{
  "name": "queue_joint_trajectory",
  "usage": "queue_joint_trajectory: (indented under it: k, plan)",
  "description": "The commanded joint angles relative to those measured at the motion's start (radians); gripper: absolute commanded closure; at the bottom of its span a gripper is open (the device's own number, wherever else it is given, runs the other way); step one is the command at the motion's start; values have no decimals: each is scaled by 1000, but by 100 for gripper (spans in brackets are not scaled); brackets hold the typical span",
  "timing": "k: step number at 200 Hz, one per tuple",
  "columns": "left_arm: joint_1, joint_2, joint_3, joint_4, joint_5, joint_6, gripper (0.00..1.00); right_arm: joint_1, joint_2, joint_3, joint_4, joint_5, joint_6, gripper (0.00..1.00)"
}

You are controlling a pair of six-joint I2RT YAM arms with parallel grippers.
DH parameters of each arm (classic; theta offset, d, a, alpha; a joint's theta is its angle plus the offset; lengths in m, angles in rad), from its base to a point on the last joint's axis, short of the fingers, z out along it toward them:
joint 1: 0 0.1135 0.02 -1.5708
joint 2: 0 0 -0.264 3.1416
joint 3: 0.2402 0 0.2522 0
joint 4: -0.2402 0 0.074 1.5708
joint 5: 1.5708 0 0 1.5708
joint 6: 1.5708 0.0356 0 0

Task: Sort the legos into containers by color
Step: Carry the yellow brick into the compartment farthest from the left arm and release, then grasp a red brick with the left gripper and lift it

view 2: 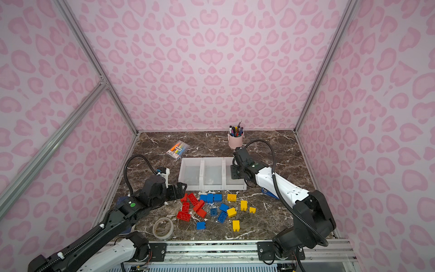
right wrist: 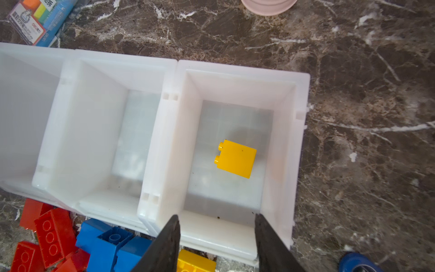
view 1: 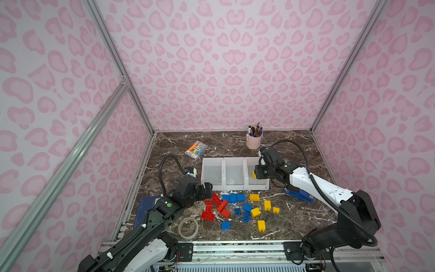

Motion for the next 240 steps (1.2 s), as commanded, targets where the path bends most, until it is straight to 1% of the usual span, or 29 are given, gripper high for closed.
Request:
queue_joint_trajectory:
  k: [1, 42, 78, 96, 136, 158, 197, 240]
  plan:
    - [-28, 21, 2, 10, 10, 21, 3, 1, -21, -20, -27, 8, 10, 48]
    - [-107, 98, 41, -1, 17, 86, 9, 1, -74, -66, -32, 13, 35, 48]
    - [-192, 211, 90, -23, 29, 154, 15, 1, -113, -111, -27, 16, 65, 48]
    - [-237, 273, 116, -44, 13, 180, 18, 2, -128, -132, -26, 16, 75, 48]
    - [-318, 402, 171, -96, -44, 231, 21, 6, -148, -162, -23, 16, 91, 48]
    - [-336, 469, 196, -110, -49, 236, 27, 12, -148, -172, -20, 14, 97, 48]
    - [-356, 540, 215, -95, -42, 243, 32, 24, -142, -182, -10, 14, 106, 48]
    - [-365, 595, 223, -77, -21, 253, 43, 28, -133, -193, 0, 13, 111, 48]
